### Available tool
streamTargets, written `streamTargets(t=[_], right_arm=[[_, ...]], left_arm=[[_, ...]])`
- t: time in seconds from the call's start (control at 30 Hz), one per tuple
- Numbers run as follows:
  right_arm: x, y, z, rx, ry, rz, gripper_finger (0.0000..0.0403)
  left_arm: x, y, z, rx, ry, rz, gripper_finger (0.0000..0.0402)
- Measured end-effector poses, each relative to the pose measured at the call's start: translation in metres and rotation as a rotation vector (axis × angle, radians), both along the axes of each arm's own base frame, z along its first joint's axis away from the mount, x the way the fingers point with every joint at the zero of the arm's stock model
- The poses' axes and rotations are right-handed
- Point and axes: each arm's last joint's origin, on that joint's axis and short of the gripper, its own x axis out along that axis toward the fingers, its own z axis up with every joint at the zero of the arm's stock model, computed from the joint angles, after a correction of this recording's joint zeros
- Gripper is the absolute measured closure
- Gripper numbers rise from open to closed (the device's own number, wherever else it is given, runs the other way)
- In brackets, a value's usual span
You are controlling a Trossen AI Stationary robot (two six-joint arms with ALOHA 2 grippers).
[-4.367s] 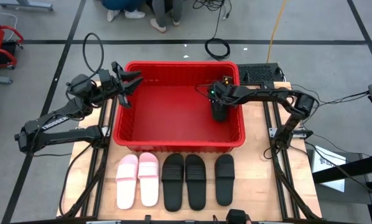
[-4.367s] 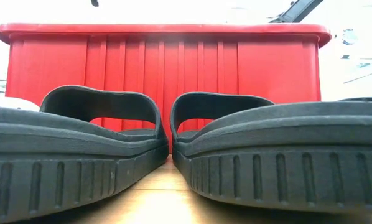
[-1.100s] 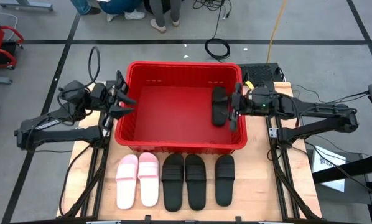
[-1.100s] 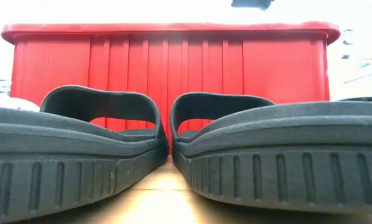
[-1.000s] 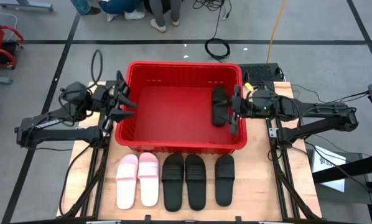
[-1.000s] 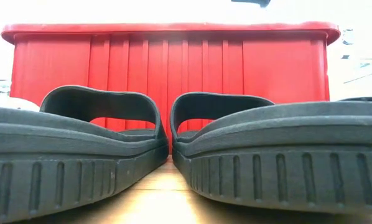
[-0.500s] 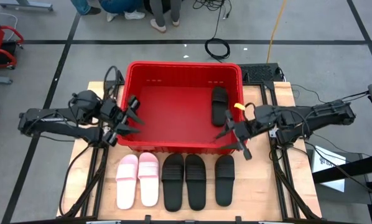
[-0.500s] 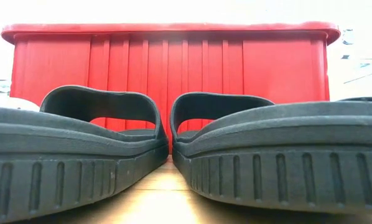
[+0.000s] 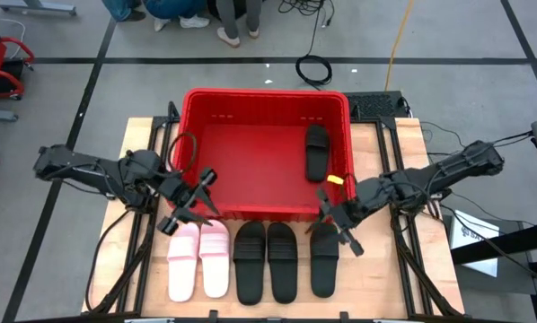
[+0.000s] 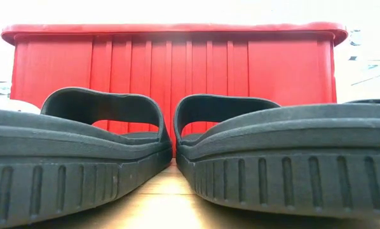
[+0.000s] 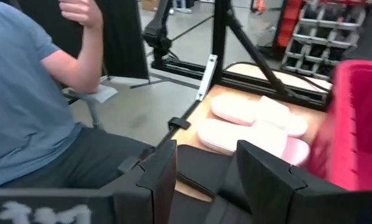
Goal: Pick and place slides into bin
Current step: Put the right black slide into the red bin
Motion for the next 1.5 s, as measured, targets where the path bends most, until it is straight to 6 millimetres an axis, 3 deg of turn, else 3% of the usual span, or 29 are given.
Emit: streamTargets(t=[0.27, 0.53, 0.73, 1.0, 1.23, 1.5], right_arm=[[-0.005, 0.019, -0.001, -0.011, -0.008, 0.043, 0.0248], [-0.015, 0.039, -0.002, -0.136, -0.086, 0.134, 0.0248], [-0.016, 0.041, -0.003, -0.141, -0.079, 0.143, 0.0248], [-0.016, 0.041, -0.004, -0.024, 0.018, 0.048, 0.0248], [-0.029, 0.052, -0.017, -0.082, 0.137, -0.126, 0.0248], [-0.049, 0.072, -0.011, -0.148, 0.205, -0.232, 0.0248]], left_arm=[[0.006, -0.014, -0.002, -0.004, -0.022, -0.060, 0.0275], [0.003, -0.030, -0.002, 0.070, -0.106, -0.118, 0.0275], [-0.001, -0.039, -0.002, 0.077, -0.113, -0.159, 0.0275], [-0.004, -0.046, -0.002, 0.085, -0.115, -0.176, 0.0275], [-0.004, -0.053, -0.004, 0.068, -0.084, 0.010, 0.0275], [-0.010, -0.060, -0.002, 0.073, -0.099, -0.003, 0.0275]])
